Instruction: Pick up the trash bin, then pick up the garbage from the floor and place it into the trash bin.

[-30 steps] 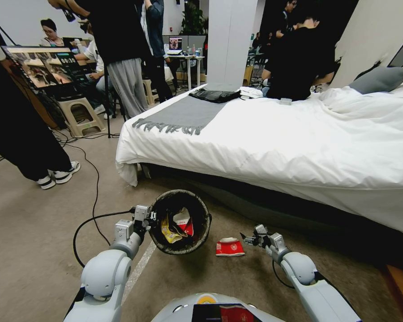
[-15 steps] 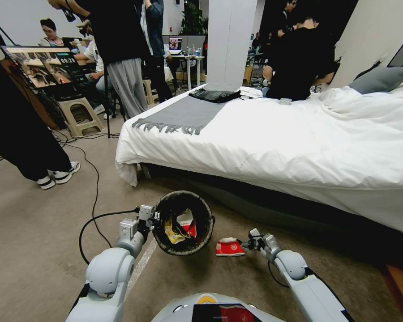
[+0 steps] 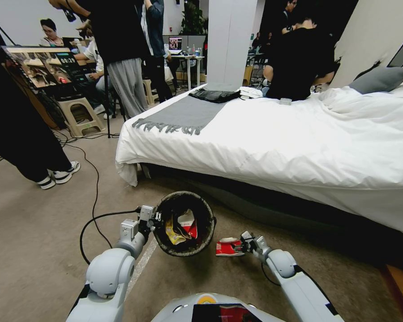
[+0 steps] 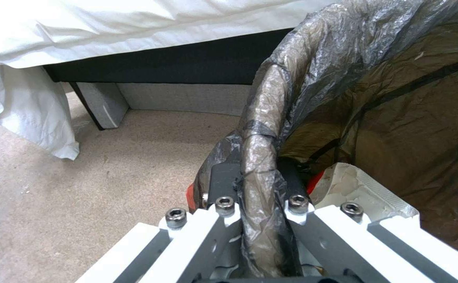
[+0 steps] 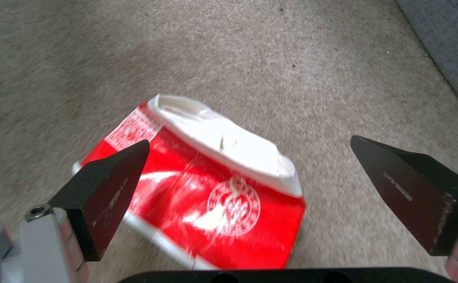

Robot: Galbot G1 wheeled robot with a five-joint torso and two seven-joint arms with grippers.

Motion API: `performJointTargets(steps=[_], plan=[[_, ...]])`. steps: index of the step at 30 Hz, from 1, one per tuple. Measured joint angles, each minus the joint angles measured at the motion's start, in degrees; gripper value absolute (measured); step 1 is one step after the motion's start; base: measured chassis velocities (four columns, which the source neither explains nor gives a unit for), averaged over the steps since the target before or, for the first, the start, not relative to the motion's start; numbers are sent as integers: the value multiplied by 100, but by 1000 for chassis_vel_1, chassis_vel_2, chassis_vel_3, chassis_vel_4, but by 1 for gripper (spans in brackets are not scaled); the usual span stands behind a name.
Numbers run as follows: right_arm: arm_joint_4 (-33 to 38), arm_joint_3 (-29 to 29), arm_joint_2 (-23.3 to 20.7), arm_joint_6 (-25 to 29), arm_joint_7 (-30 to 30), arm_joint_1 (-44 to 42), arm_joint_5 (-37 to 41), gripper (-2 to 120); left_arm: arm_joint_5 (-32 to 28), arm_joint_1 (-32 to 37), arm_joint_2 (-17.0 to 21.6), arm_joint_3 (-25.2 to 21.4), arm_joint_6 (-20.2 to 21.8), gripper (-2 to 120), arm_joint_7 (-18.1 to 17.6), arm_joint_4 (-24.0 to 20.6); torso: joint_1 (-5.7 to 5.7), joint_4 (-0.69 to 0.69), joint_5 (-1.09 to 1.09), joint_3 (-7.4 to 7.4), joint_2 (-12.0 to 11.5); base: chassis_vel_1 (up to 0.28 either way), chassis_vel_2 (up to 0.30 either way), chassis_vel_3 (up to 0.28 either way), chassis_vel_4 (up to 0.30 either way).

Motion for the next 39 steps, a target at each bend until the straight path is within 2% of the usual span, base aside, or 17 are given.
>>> performJointTargets(steps=[15, 29, 39], plan=[[-949, -366, 153, 50, -59, 826, -259, 100, 3, -39, -8, -36, -28, 1, 3, 144, 0, 0, 1, 0, 0, 0, 0, 0, 0], [-1031, -518, 186, 63, -99, 812, -333, 100, 30, -84, -15, 1, -29, 1, 0, 197, 0, 0, 0, 0, 0, 0, 0, 0, 0], [-839, -481, 103, 40, -105, 742, -306, 100, 63, -109, -12, 34, -29, 1, 25, 235, 0, 0, 1, 0, 0, 0, 0, 0, 0]])
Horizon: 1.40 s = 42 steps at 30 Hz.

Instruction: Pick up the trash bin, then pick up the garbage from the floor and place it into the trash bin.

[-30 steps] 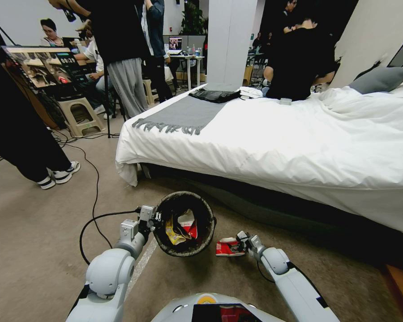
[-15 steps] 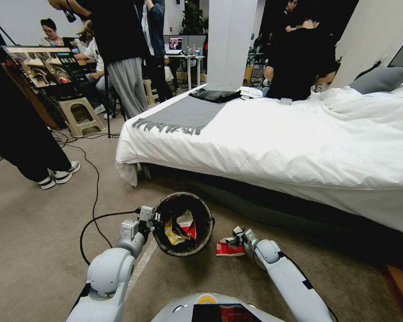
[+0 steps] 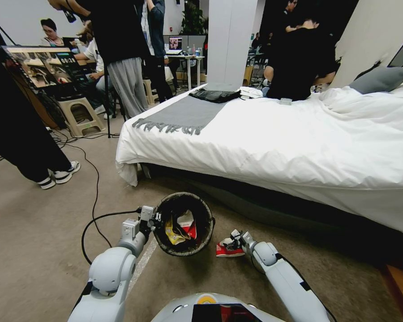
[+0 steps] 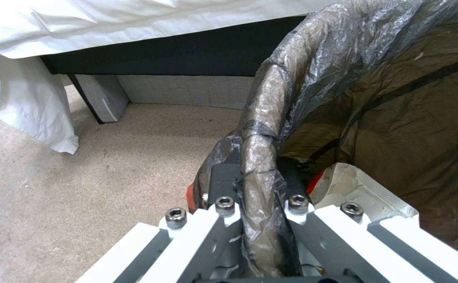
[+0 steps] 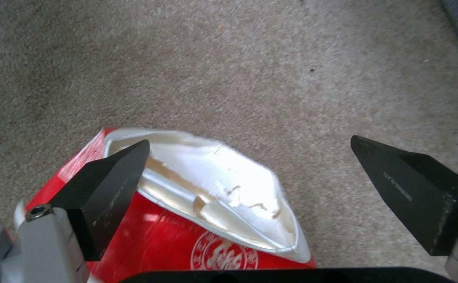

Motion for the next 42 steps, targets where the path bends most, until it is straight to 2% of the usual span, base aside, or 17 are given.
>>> performJointTargets(steps=[23, 42], plan=[[576, 8, -234, -130, -5, -400, 28, 100, 17, -17, 14, 15, -4, 1, 64, 52, 0, 0, 0, 0, 0, 0, 0, 0, 0], [261, -121, -184, -115, -18, -188, -97, 100, 30, -64, -7, 23, -15, 1, 83, 153, 0, 0, 0, 0, 0, 0, 0, 0, 0]])
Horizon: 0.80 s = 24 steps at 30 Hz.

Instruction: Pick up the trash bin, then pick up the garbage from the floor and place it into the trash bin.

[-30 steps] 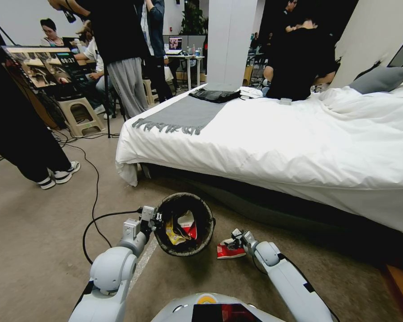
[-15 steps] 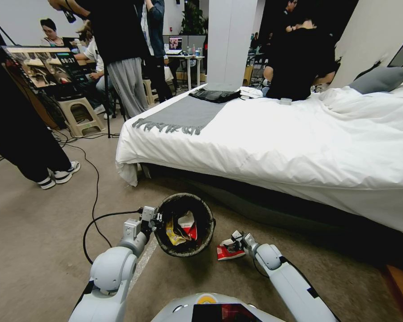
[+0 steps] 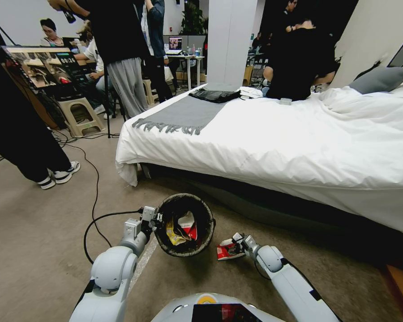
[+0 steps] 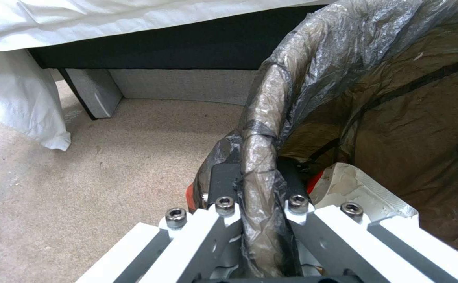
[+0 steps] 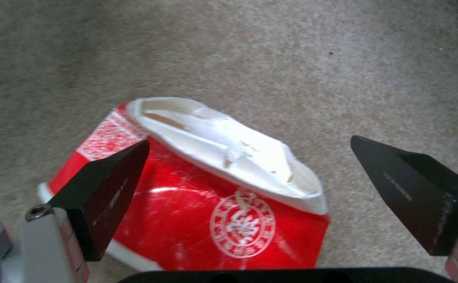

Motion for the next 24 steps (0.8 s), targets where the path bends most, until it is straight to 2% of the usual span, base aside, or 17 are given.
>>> performJointTargets(steps=[17, 20, 22, 23, 24], plan=[[-551, -242, 211, 237, -77, 323, -563, 99, 54, 10, -59, -11, 0, 1, -5, -8, 0, 0, 0, 0, 0, 0, 0, 0, 0], [-614, -244, 222, 268, -80, 356, -587, 92, 68, 11, -74, 1, 0, 1, -6, -8, 0, 0, 0, 0, 0, 0, 0, 0, 0], [-692, -243, 237, 303, -80, 400, -595, 80, 79, 5, -85, 20, 0, 1, -10, -8, 0, 0, 0, 0, 0, 0, 0, 0, 0], [-692, -243, 237, 303, -80, 400, -595, 80, 79, 5, -85, 20, 0, 1, -10, -8, 0, 0, 0, 0, 0, 0, 0, 0, 0], [-731, -243, 246, 317, -81, 421, -597, 73, 81, -1, -86, 25, 0, 1, -13, -8, 0, 0, 0, 0, 0, 0, 0, 0, 0]])
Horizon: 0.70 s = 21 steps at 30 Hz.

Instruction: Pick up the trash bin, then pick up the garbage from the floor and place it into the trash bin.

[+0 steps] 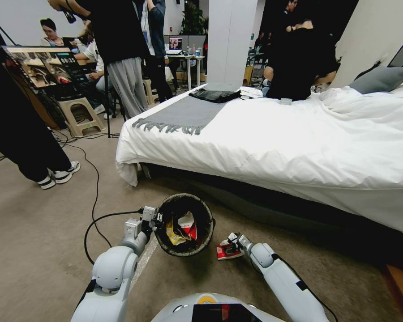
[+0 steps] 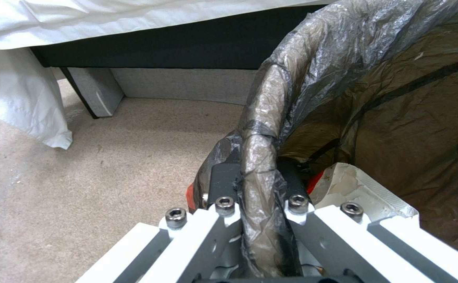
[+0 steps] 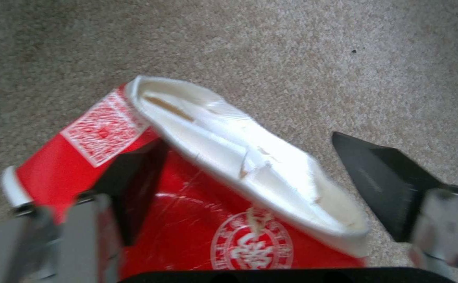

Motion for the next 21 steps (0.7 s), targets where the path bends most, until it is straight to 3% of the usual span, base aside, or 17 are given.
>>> performJointTargets(steps=[19, 21], plan=[[-75, 65, 108, 161, -16, -45, 181, 2, 13, -49, 12, 71, 1, 1, -20, 4, 0, -1, 0, 0, 0, 0, 0, 0, 0], [-66, 70, 112, 160, -16, -50, 191, 0, 13, -50, 12, 75, 0, 1, -20, 4, 0, 0, -1, 0, 0, 0, 0, 0, 0]])
